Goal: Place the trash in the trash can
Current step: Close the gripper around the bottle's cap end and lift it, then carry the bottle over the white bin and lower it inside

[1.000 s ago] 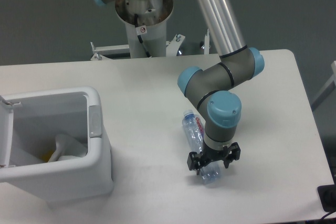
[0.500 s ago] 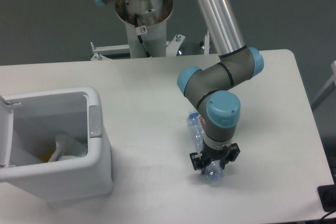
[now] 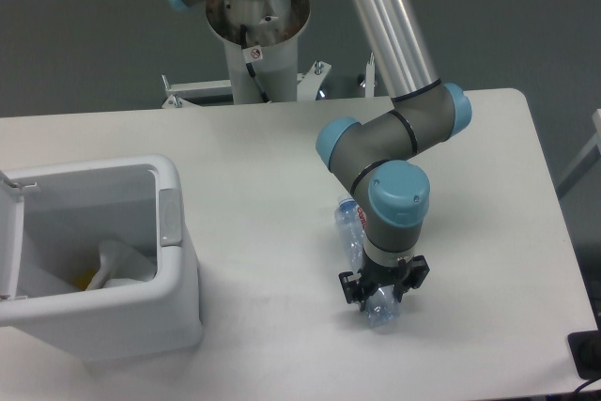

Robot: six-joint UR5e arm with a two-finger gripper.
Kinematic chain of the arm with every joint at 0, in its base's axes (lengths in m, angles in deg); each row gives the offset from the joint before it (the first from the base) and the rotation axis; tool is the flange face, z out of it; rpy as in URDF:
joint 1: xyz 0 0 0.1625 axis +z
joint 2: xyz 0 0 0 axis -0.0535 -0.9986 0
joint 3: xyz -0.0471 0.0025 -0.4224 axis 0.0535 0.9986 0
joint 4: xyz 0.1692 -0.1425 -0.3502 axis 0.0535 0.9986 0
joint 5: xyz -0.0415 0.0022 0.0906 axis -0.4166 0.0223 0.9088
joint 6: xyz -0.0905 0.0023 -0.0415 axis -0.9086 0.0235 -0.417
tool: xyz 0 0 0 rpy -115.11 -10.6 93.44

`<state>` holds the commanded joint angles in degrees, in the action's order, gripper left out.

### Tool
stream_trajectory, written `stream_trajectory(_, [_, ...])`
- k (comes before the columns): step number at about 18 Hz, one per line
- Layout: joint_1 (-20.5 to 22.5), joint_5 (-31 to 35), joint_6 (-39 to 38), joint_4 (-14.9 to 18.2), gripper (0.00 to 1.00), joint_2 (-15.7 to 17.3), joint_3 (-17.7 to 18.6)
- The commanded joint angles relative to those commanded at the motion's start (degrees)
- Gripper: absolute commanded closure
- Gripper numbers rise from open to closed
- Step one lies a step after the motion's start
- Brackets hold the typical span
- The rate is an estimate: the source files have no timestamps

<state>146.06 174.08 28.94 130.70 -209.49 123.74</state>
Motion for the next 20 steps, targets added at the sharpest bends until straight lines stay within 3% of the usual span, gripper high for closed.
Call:
stream_trajectory(2, [0.09,0.0,0.0,0.0,0.39,0.17,0.09])
stream_trajectory(9, [0.09,0.0,0.09,0.0,0.39,2.11,-0.17])
stream_trajectory(15, [0.09,-1.31,-0.7,0.0,0.39,7.99,-2.19])
stream_trajectory(20, [-0.87,-7.1,-7.54,-0.09,0.39,12.38,-7.63])
